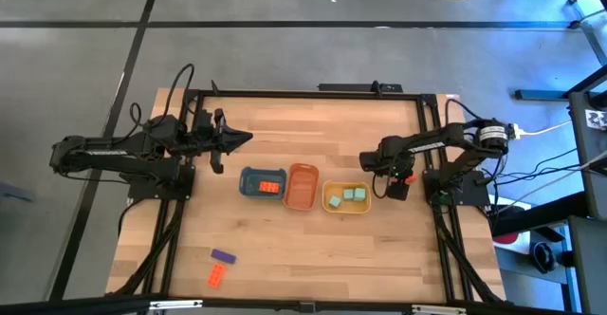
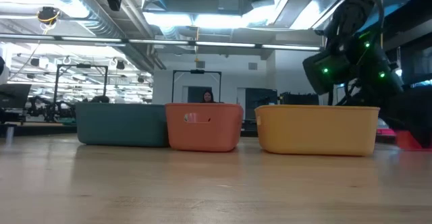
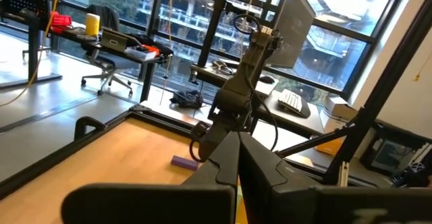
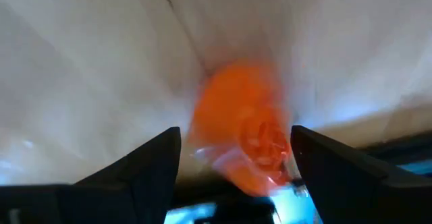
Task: Sort & place blocks by color
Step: Put the right orange rectangular block into the blue bin
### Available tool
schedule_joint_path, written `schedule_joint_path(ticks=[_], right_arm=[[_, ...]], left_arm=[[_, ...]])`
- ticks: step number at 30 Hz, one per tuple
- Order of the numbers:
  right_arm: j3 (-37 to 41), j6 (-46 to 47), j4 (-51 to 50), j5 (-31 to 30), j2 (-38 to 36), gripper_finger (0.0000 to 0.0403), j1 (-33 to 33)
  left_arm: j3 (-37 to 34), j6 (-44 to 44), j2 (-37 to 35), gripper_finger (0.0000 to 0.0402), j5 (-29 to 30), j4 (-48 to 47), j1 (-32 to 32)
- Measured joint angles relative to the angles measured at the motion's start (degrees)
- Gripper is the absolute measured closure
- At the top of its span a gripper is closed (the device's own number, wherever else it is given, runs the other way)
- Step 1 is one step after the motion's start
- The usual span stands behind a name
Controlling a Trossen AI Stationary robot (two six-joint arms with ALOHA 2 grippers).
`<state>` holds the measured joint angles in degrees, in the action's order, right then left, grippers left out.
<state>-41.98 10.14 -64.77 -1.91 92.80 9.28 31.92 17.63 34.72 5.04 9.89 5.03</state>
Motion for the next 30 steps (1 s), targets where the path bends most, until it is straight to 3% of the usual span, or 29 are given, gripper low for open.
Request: schedule_joint_path(ticks=[13,17,22,26,30], right_arm=[[-0.3,-0.8,0.9,0.0,4.1,0.0126,0.0],[-0.3,-0.3,1.0,0.5,4.1,0.0173,0.0],[-1.0,1.9,-0.6,-0.3,4.3,0.0302,-0.1],[-2.7,5.7,-4.2,0.9,2.1,0.0308,-1.5],[-5.2,12.5,-6.7,1.9,-4.7,0.0308,-6.2]], left_arm=[[0.0,-0.1,0.0,0.0402,0.0,-0.2,0.0],[0.0,-0.2,0.0,0.0402,0.0,-0.2,0.0],[0.0,-0.2,0.0,0.0402,0.0,-0.2,0.0],[0.0,-0.2,0.0,0.0402,0.0,-0.3,0.0],[0.0,-0.2,0.0,0.0402,0.0,-0.3,0.0]])
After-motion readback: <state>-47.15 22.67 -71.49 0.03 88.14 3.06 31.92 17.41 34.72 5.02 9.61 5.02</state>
